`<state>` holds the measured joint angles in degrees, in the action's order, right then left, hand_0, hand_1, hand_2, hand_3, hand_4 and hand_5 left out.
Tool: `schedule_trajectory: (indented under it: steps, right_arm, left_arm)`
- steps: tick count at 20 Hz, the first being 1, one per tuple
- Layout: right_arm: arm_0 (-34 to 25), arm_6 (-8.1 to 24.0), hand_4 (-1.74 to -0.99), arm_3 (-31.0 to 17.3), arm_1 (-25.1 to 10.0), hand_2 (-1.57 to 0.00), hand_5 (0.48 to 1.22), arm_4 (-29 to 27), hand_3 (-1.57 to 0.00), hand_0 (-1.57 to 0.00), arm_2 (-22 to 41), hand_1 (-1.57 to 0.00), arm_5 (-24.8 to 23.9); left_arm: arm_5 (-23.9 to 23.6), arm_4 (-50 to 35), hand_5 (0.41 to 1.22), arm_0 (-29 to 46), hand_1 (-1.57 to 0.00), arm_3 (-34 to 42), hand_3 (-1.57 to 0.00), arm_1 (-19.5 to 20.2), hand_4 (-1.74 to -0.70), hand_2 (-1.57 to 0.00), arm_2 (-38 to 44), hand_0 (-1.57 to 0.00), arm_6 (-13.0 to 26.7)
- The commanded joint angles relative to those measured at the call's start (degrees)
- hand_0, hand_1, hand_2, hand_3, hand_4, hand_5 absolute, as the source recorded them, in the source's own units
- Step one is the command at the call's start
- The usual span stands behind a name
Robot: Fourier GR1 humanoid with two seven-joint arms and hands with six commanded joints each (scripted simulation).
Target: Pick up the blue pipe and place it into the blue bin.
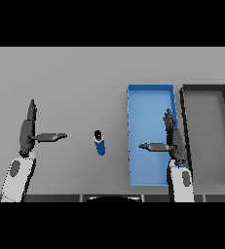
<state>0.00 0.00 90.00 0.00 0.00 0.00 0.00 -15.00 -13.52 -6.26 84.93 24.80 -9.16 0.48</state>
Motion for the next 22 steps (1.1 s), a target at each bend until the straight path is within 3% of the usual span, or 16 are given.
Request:
schedule_trajectory:
  steps: [1,6,7,9,13,16,19,20,22]
  right_arm:
    - [0.1,-0.1,-1.222,0.1,-0.1,0.0,0.603,-0.1,0.0,0.0,0.0,0.0,0.0]
    - [1.6,-0.9,-1.222,1.5,-0.6,0.0,0.603,-0.7,0.0,0.0,-0.1,0.0,0.7]
    - [3.6,-4.4,-1.222,3.3,-4.1,0.0,0.603,2.3,0.0,0.0,1.3,0.0,2.2]
    - [4.9,-5.7,-1.23,5.2,-6.9,0.0,0.601,4.6,0.0,0.0,2.9,0.0,3.9]
    - [6.5,-4.2,-1.23,7.1,-8.2,0.0,0.595,5.8,0.0,0.0,4.0,0.0,4.8]
    - [7.3,-4.2,-1.218,8.5,-8.4,0.0,0.589,6.1,0.0,0.0,4.5,0.0,4.9]
    - [7.3,-4.0,-1.22,8.1,-8.6,0.0,0.589,6.1,0.0,0.0,4.5,0.0,5.2]
    - [7.0,-5.3,-1.225,8.6,-8.7,0.0,0.595,6.1,0.0,0.0,4.7,0.0,5.4]
    - [6.1,-5.5,-1.225,7.6,-8.8,0.0,0.603,6.2,0.0,0.0,4.6,0.0,5.5]
  left_arm:
    - [-0.1,0.1,0.586,0.1,0.0,0.2,0.0,-0.1,-1.01,0.0,-0.1,0.0,-0.3]
    - [-1.0,0.9,0.586,1.0,0.0,1.7,0.0,-0.6,-1.01,0.0,-1.0,0.0,-0.4]
    - [5.2,1.3,0.586,3.1,0.0,2.4,0.0,3.1,-1.01,0.0,-2.9,0.0,-4.0]
    - [11.1,1.5,0.588,5.4,0.0,3.2,0.0,7.5,-1.01,0.0,-4.1,0.0,-7.4]
    - [13.7,1.7,0.587,5.0,0.0,2.9,0.0,9.2,-1.01,0.0,-4.8,0.0,-7.3]
    - [17.3,-0.2,0.594,5.9,0.0,4.1,0.0,9.8,-1.02,0.0,-5.3,0.0,-9.7]
    - [21.2,0.4,0.573,6.8,0.0,7.1,0.0,11.5,-1.02,0.0,-8.2,0.0,-9.2]
    - [21.9,0.7,0.565,7.2,0.0,8.4,0.0,11.9,-1.03,0.0,-9.2,0.0,-8.6]
    - [23.7,0.7,0.532,6.4,0.0,9.8,0.0,12.4,-1.04,0.0,-11.0,0.0,-5.4]
